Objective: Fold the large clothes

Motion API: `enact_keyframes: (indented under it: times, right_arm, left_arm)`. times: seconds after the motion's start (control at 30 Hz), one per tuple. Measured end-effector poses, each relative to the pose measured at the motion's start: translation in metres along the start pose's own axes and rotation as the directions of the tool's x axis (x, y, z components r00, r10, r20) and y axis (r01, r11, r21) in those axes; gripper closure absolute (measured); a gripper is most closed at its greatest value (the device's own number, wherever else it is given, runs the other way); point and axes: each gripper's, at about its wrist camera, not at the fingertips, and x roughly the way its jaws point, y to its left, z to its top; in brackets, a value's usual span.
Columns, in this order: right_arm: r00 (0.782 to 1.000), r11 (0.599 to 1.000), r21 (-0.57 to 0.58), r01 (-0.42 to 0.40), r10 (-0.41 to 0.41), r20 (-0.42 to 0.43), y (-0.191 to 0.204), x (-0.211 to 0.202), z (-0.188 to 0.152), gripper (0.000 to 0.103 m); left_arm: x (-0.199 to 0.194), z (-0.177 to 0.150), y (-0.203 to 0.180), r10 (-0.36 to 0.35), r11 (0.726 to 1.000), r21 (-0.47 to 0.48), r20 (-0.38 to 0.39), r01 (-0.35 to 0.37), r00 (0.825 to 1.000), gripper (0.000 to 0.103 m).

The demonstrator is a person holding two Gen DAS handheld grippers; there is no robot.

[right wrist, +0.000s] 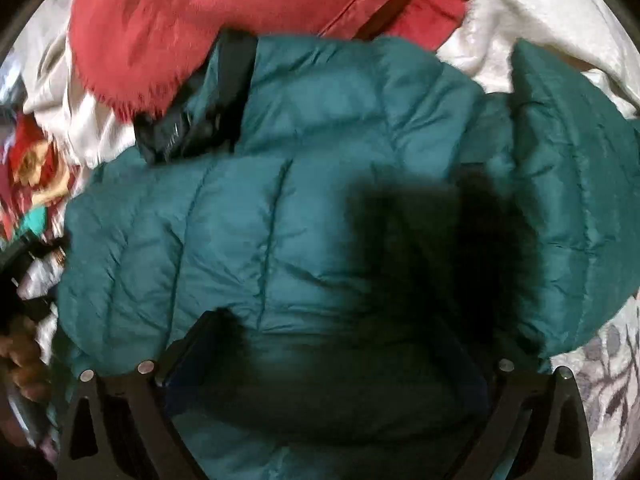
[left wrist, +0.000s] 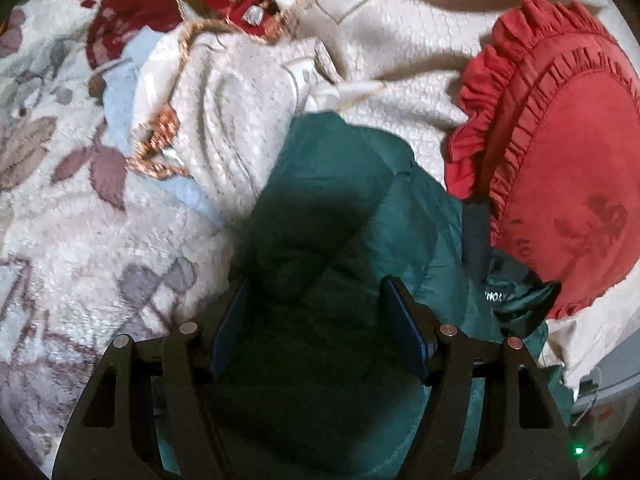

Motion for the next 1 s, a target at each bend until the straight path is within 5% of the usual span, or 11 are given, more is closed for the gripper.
enact_keyframes:
  times: [0.07,0.17,0.23,0.33,0.37,0.53,0.67,0.77,0.83,0.93,1.0]
  right_arm:
    - [0.999,0.999,-0.017,0.040,-0.040,0.013,0.008,-0.010,0.012,0.007]
    - [0.990,1.000,-0.011,0.004,-0.002,0.144,0.018,-0.032,0.037,0.007]
    - [0.983,1.000,-0.027,0.004,0.001,0.186,0.025,-0.031,0.048,0.006]
    - [0.998,0.997,-0.068,0.046,-0.043,0.045,0.025,0.024,0.059,0.004]
    - [0.999,0.996,-0.080,0.045,-0.046,-0.006,0.023,0.043,0.054,0.003]
    - [0.999,0.994,-0.102,0.039,-0.036,0.032,0.026,0.051,0.053,0.001]
    - [0.991,0.990,-0.078,0.120,-0.115,0.063,0.036,0.016,0.057,0.004]
    - [0.984,0.995,-0.076,0.072,-0.058,0.168,0.054,-0.019,0.042,0.003]
    - [0.987,0.992,-0.115,0.057,-0.039,0.157,0.065,-0.015,0.028,0.000]
    - [0.999,0.988,-0.145,0.049,-0.051,-0.010,0.057,0.021,0.010,0.000]
    - [0.999,0.997,-0.083,-0.002,0.005,0.040,0.044,0.004,0.021,0.004]
  left_arm:
    - [-0.015,0.002,0.001,0.007,1.000,-0.014,0.074,-0.006,0.997,0.035]
    - [-0.024,0.004,-0.004,0.014,0.998,0.052,0.159,-0.023,0.987,0.035]
    - [-0.002,0.004,-0.005,0.029,0.995,0.092,0.083,-0.036,0.996,0.034]
    - [0.031,0.000,0.005,0.027,0.998,0.062,-0.038,-0.025,0.999,0.028]
    - [0.030,0.001,0.005,0.035,0.997,0.064,-0.030,-0.033,0.999,0.028]
    - [0.004,0.007,0.007,0.053,0.998,0.027,0.037,-0.054,0.998,0.028]
    - [-0.025,0.006,0.002,0.021,0.999,0.046,0.125,-0.027,0.992,0.028]
    - [-0.009,-0.005,-0.004,-0.031,0.996,0.086,0.018,0.030,0.999,0.027]
    - [0.018,-0.017,-0.011,0.001,0.994,0.111,-0.076,0.007,0.997,0.024]
    - [0.021,-0.021,-0.020,0.062,0.979,0.195,-0.029,-0.055,0.998,0.024]
    - [0.017,-0.022,-0.018,0.056,0.980,0.191,-0.020,-0.052,0.998,0.024]
